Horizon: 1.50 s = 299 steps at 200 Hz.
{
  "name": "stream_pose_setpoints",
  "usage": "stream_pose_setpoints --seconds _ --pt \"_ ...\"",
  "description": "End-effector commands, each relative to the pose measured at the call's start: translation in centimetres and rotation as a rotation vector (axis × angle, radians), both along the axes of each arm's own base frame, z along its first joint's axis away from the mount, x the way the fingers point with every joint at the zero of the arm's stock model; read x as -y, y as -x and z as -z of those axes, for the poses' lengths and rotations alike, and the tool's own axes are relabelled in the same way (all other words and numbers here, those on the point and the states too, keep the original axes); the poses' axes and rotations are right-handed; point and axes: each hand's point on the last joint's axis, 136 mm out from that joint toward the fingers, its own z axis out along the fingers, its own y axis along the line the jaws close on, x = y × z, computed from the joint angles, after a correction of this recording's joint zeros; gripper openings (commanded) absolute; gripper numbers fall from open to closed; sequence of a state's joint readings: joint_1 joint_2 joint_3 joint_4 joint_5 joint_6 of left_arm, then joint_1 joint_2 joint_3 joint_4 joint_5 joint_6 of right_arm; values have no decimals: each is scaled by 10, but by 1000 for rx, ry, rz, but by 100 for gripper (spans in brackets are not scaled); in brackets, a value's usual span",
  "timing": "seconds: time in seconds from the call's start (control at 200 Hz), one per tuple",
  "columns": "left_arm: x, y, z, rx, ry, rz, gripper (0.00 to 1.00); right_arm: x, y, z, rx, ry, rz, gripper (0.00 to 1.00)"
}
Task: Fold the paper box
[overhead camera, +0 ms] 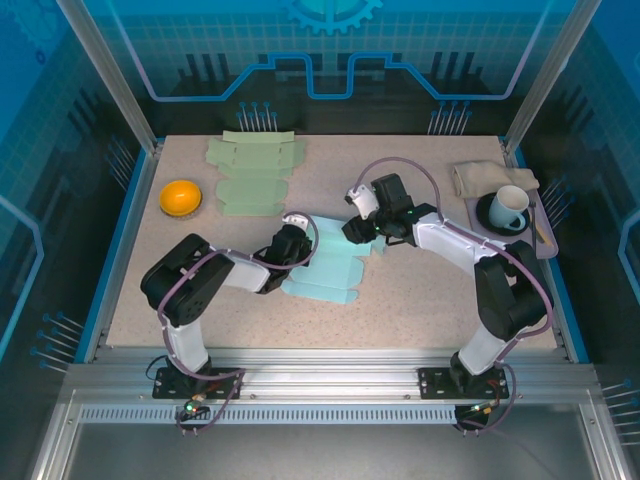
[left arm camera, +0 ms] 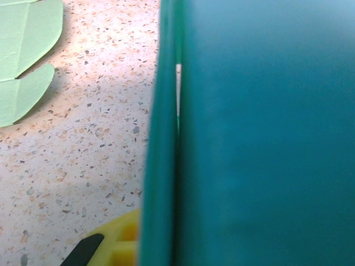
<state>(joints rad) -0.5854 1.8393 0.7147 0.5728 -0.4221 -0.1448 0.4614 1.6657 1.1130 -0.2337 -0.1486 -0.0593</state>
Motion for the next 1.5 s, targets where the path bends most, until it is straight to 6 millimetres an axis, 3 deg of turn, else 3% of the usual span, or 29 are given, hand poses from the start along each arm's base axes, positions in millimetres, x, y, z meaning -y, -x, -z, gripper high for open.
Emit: stream_pose_setpoints --seconds 0.0,0.06,0.28,0.56,0.845,1.07,1.23,1.491 --pt "-33 6 26 -63 -90 -132 0 20 14 30 -107 87 55 45" --pt "-31 7 26 -65 -88 -112 0 21 13 31 -108 88 62 45" --pt "-10 12 15 -58 -15 4 20 19 8 34 -126 87 77 45" --pt "-12 19 -9 -23 34 38 38 20 7 32 -126 100 84 45" --pt "-26 22 -26 7 115 63 40 20 8 30 -121 108 65 45" --pt "2 8 -49 41 184 233 40 13 11 29 -112 97 -4 45" --pt "15 2 -46 22 216 311 39 8 12 30 -127 96 -53 45" --pt "13 -5 -38 15 181 316 29 8 9 33 -137 123 -78 45"
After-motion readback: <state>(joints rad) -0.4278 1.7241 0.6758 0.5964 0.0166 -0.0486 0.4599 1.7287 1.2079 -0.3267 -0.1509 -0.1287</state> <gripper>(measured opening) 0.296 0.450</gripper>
